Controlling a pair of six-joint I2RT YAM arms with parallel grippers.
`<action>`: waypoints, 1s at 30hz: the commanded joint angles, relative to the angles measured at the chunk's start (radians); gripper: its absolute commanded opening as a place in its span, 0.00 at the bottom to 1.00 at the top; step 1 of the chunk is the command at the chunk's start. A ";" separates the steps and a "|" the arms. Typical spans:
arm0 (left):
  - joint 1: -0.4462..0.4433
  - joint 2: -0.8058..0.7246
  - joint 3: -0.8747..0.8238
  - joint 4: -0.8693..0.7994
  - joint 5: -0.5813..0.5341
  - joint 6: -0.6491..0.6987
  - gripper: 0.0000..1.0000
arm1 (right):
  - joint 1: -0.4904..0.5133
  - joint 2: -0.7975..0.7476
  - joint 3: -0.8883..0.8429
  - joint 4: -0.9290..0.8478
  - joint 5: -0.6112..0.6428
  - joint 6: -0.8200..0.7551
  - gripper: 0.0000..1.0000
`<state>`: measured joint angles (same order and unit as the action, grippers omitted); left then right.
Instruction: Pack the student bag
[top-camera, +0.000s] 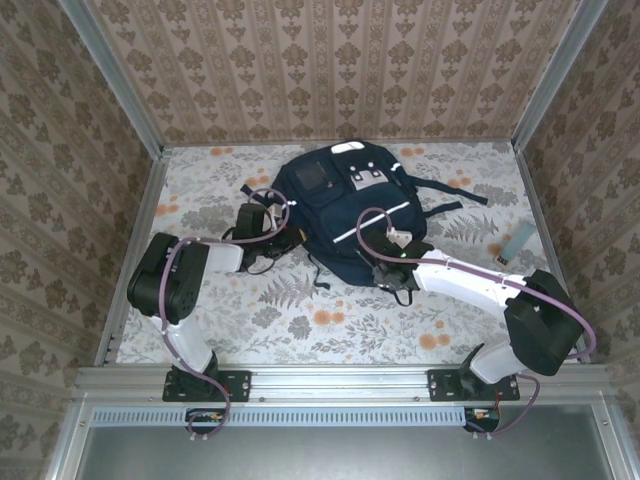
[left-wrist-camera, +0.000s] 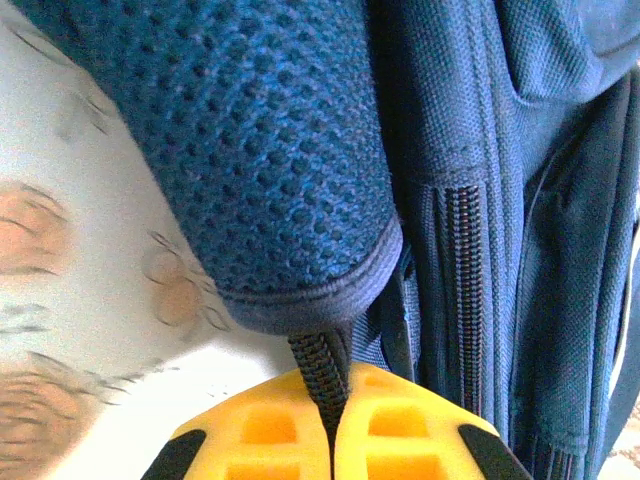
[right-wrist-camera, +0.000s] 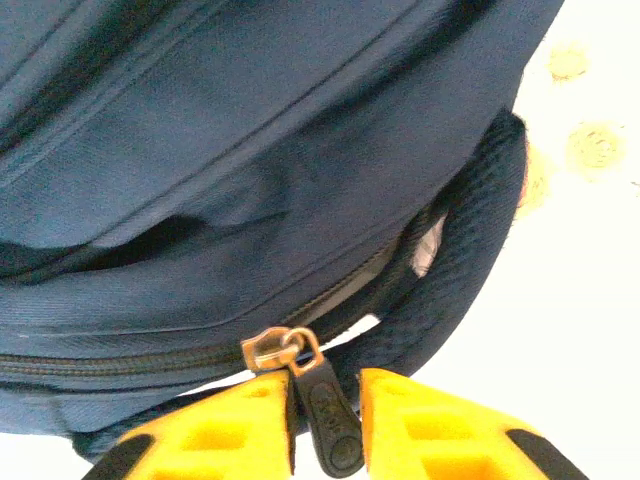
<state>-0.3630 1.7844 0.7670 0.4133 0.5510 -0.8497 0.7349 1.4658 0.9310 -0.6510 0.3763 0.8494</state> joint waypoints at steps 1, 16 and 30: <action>0.063 -0.032 0.041 -0.052 -0.073 0.071 0.00 | -0.005 -0.025 0.007 0.018 -0.116 -0.145 0.37; 0.105 -0.191 0.060 -0.288 -0.137 0.095 0.55 | -0.005 0.084 0.103 0.090 -0.213 -0.326 0.57; 0.006 -0.474 -0.103 -0.403 -0.184 -0.017 0.71 | -0.067 0.155 0.121 0.143 -0.385 -0.400 0.82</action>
<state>-0.3355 1.3472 0.6788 0.0471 0.3782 -0.8272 0.6750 1.6077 1.0416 -0.5484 0.0856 0.4816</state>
